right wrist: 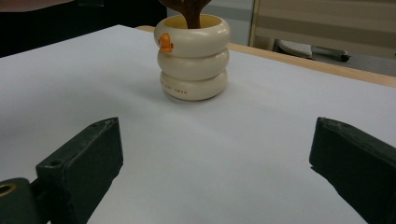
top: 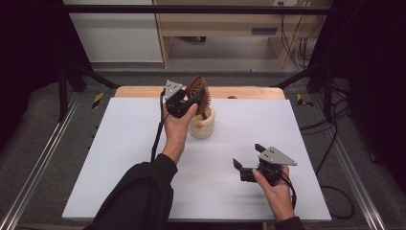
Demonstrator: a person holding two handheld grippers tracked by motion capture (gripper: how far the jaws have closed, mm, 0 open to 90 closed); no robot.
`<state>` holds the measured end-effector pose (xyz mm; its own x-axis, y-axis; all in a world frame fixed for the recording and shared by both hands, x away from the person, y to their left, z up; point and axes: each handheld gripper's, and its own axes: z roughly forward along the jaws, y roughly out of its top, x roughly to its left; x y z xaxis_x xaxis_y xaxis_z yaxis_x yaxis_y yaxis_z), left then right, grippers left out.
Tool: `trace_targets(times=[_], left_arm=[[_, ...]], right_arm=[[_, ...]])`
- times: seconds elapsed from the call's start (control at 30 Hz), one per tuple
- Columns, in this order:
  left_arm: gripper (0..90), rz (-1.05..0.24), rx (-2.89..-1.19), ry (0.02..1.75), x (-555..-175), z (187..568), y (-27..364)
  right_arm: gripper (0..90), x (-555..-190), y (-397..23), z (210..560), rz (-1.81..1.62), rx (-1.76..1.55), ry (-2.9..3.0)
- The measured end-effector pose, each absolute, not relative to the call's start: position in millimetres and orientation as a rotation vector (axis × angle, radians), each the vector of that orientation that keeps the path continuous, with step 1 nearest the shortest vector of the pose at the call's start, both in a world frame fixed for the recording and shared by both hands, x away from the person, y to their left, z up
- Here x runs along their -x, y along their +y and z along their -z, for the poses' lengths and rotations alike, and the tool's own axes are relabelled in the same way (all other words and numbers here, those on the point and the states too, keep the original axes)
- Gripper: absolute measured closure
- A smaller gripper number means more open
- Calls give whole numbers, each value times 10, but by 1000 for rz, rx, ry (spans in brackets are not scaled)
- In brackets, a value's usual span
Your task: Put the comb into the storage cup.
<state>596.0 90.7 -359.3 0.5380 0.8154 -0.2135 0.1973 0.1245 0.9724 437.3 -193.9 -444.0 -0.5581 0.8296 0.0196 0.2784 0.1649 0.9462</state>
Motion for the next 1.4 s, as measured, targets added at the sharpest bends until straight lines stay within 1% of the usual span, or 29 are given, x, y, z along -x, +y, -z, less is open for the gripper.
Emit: trace_targets(times=[0.9, 1.4], left_arm=[[507, -571, -1418, 946, -5963, 3658, 860], [492, -551, -1408, 971, -5984, 3684, 982]], right_arm=[[32, -4377, -1940, 4443, -1390, -1050, 1930], [32, -4377, -1927, 4446, -1393, -1048, 1932]])
